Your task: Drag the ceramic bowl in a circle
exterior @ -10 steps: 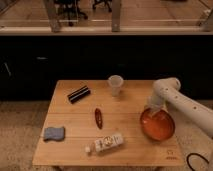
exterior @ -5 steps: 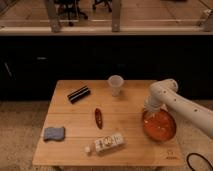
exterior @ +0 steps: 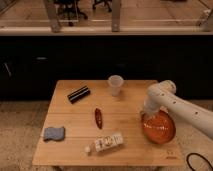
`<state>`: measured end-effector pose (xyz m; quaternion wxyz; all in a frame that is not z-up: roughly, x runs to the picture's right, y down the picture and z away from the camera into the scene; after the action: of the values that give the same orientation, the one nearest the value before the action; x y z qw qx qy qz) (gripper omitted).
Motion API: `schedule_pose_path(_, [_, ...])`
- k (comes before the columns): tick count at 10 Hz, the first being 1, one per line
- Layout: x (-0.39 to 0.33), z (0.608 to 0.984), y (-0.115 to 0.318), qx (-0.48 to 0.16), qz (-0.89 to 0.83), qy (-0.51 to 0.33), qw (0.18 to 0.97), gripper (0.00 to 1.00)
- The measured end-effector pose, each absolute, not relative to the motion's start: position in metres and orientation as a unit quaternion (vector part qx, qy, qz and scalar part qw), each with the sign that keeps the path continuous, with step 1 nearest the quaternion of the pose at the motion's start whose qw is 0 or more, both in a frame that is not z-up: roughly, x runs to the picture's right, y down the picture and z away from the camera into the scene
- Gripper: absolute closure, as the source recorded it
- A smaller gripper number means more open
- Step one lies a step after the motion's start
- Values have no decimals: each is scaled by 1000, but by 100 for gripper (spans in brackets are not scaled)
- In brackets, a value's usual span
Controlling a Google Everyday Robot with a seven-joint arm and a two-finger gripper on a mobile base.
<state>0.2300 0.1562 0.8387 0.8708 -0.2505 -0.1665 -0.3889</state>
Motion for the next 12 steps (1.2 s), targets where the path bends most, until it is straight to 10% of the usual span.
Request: schedule_pose_path(12, [175,825,159,-231,-463,-178,837,97])
